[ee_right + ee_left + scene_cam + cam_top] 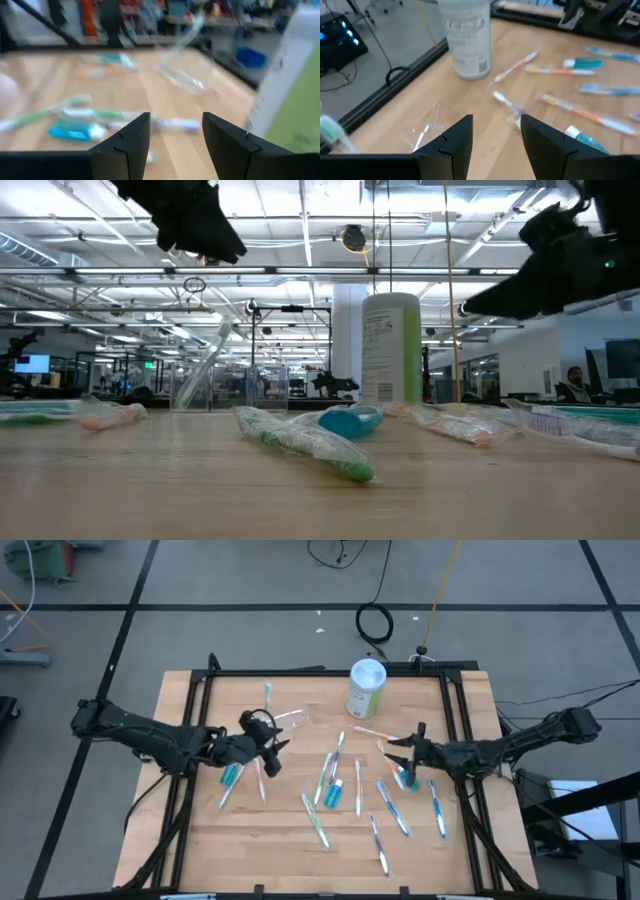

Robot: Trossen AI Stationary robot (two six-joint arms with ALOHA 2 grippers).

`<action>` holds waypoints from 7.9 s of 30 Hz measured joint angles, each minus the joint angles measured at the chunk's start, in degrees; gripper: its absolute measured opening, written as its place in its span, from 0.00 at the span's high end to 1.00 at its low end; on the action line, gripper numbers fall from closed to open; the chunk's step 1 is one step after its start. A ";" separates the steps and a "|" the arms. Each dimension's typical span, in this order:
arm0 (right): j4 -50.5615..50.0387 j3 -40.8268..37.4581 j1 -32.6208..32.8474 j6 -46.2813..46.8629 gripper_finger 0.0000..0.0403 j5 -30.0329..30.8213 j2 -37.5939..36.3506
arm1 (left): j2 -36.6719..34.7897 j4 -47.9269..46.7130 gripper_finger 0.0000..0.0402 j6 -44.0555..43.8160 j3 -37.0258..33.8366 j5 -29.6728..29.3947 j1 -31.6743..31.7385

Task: Pick & Place toothbrushing station
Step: Put the orange toothbrush into the transparent organizer

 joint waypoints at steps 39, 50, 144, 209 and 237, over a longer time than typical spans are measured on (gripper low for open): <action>-37.04 20.83 -6.62 33.49 0.80 -6.35 38.48 | 0.03 -1.95 0.57 -5.47 0.00 0.13 -0.18; -34.02 20.63 -6.60 33.27 0.96 -9.20 38.57 | 0.03 -2.02 0.57 -5.47 0.00 0.25 -0.18; 44.78 39.20 -26.81 -0.50 1.00 -43.82 49.68 | -0.01 37.50 0.57 30.03 0.00 2.53 4.47; 15.96 41.55 -27.57 -3.40 0.58 -40.68 46.81 | -0.39 36.09 0.98 28.41 0.00 19.08 24.09; 12.71 41.55 -25.72 -1.20 0.59 -40.81 46.83 | 22.52 31.68 0.98 9.44 -0.04 13.90 34.16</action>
